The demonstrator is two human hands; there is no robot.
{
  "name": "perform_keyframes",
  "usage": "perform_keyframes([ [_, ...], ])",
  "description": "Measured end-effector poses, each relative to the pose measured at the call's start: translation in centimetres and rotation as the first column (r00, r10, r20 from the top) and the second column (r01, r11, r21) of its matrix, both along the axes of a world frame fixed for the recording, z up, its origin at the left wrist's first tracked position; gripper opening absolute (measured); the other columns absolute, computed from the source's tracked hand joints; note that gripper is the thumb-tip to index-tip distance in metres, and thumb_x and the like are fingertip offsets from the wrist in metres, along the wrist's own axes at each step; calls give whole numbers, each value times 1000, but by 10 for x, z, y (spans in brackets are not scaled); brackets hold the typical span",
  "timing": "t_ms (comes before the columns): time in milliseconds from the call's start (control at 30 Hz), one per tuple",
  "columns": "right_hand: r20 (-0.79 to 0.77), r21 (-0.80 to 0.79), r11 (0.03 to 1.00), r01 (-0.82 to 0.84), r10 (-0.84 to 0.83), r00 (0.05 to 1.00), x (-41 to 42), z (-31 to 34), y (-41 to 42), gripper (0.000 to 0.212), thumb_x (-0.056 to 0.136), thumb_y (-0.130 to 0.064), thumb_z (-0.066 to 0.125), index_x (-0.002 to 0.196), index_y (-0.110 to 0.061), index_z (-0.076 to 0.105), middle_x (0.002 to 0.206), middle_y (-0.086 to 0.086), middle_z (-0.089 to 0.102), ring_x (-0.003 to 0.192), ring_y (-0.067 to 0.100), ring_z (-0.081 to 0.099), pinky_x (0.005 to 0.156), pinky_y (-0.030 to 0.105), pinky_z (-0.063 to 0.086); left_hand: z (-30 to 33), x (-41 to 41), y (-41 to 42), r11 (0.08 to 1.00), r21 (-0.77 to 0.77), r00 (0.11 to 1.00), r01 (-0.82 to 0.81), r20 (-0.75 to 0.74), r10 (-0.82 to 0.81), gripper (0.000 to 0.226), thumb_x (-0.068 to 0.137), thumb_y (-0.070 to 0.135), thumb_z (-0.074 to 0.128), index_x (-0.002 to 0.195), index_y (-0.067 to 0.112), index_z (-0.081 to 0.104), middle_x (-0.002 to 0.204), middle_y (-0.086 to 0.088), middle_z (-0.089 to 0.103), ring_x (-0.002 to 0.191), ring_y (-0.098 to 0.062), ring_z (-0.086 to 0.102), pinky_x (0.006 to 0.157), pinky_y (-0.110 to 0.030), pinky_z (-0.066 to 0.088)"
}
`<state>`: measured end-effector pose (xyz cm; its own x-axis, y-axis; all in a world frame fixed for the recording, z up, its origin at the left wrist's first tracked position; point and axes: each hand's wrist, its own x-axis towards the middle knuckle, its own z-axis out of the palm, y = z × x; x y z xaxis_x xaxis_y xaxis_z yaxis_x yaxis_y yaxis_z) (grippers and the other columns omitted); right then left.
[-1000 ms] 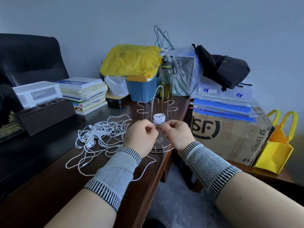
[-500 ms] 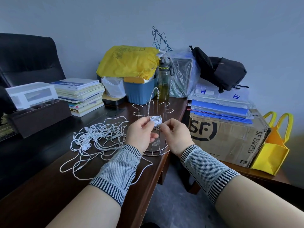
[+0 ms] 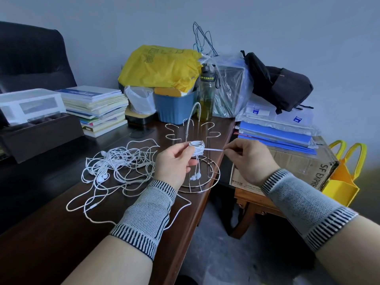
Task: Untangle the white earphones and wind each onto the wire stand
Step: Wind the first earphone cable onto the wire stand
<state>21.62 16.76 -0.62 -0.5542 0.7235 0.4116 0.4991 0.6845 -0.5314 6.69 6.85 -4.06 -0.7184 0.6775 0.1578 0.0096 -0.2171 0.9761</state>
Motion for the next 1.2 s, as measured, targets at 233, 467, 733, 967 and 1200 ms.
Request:
perform_keyframes([
  [233,49,235,968,89,-103,993,-19,37,8,14,89,-30,65,80,-20,64,75,-4,63,72,15,59,65,26,46,-1,-1,0,1000,19,1000,13,-9,-12,12,91,17,66,90,28,69,81,9,73,67,-4,70,50,-14,47],
  [467,385,306,951,40,-162,909,-66,63,9,16,87,-28,63,91,-12,67,88,6,67,84,25,62,68,28,46,-1,1,0,1000,18,1000,12,-13,-12,14,90,18,67,83,29,68,67,15,71,63,-1,68,50,-13,47],
  [733,368,59,998,-7,-15,930,-98,65,-10,22,82,-23,64,97,-8,70,87,7,71,81,19,66,73,29,58,-2,2,3,1000,11,1000,-14,19,13,4,89,23,70,86,24,72,74,8,73,63,-5,67,42,-14,43],
  [967,497,54,990,-127,84,864,-82,74,-31,33,94,-19,49,109,2,70,114,19,67,77,18,52,74,31,51,-6,1,7,999,6,999,-44,4,44,6,90,23,69,87,28,70,73,11,72,62,-4,68,44,-15,43],
  [1200,452,103,984,-145,84,888,-75,69,-48,25,91,-15,51,93,-10,76,91,9,70,84,24,64,75,32,55,-8,5,6,998,61,1000,-26,-11,27,5,91,29,67,94,29,70,72,6,68,59,-6,65,44,-18,45],
])
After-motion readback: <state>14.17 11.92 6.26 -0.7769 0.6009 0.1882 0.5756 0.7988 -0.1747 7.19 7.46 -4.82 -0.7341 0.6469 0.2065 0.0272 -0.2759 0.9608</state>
